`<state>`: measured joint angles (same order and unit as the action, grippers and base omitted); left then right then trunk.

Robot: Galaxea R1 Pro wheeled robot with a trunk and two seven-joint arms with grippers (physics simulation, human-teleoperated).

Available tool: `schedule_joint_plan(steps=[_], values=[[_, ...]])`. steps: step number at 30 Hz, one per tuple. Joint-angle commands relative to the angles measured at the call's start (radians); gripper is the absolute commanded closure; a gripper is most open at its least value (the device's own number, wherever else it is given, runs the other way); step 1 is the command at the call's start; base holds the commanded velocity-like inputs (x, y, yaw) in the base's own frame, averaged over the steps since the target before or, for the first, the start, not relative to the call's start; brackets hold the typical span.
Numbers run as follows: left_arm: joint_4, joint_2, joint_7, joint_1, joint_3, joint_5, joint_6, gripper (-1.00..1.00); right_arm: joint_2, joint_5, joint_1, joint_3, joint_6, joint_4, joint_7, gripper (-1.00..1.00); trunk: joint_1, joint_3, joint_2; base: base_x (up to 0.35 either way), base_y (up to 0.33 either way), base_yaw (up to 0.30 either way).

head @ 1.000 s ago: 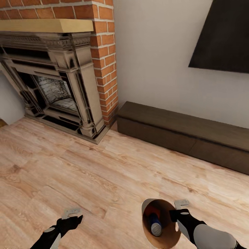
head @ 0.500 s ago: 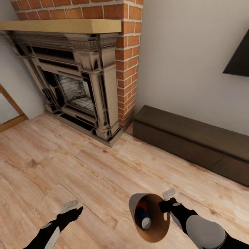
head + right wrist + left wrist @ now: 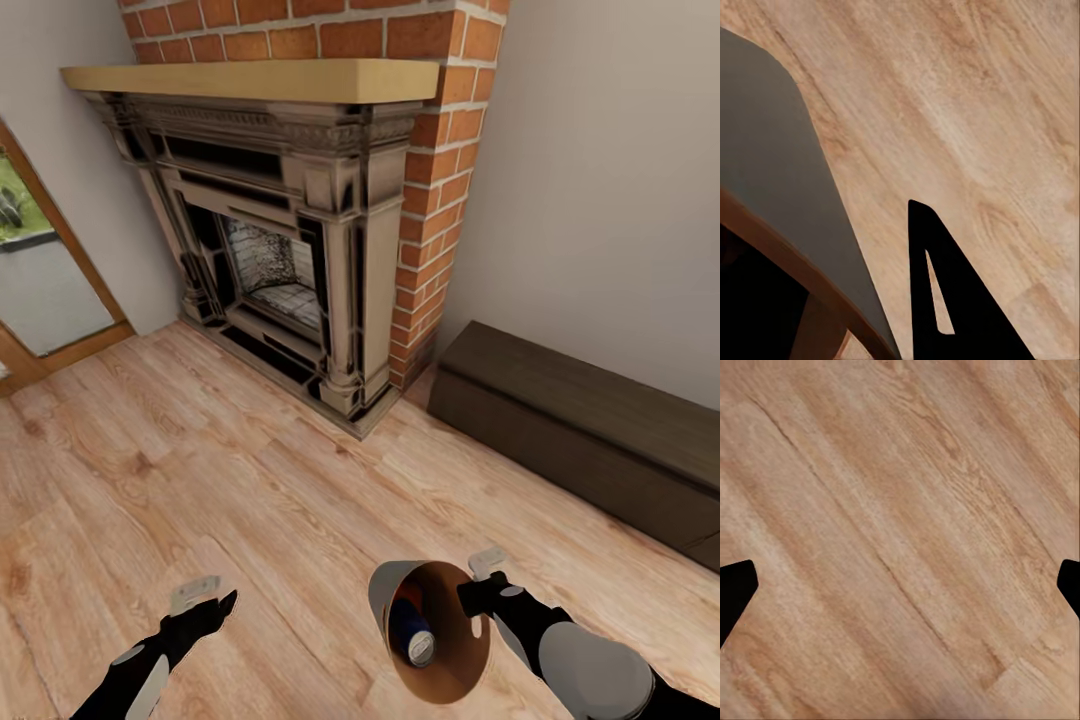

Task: Put the three can of soda from the living room inside the tash can in the kitchen.

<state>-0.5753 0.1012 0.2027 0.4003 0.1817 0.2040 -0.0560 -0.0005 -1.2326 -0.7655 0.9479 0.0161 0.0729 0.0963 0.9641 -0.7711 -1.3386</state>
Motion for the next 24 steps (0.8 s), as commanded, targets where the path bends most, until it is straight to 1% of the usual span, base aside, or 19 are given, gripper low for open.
schedule_joint_plan(steps=[1,8,13,24], values=[[0.0,0.0,0.0,0.0,0.0,0.0,0.001,-1.0,0.0,0.004,0.0,0.009,0.0,-0.001,0.006,1.0,0.0,0.001,0.0,0.236,0.106,0.254],[0.001,-0.001,0.0,-0.001,0.001,0.0,0.019,-1.0,-0.001,0.004,0.0,0.009,0.001,-0.001,0.006,1.0,0.0,0.004,0.0,0.233,0.084,0.254],[0.001,-0.001,0.0,-0.001,0.0,-0.001,0.033,-1.0,0.001,0.004,0.0,0.009,0.001,-0.001,0.006,1.0,0.0,0.006,0.0,0.223,0.016,0.254],[0.0,-0.001,0.001,-0.002,-0.001,-0.001,0.036,-1.0,0.002,0.004,0.0,0.009,0.001,-0.001,0.006,1.0,0.0,0.012,0.0,0.221,0.002,0.254]])
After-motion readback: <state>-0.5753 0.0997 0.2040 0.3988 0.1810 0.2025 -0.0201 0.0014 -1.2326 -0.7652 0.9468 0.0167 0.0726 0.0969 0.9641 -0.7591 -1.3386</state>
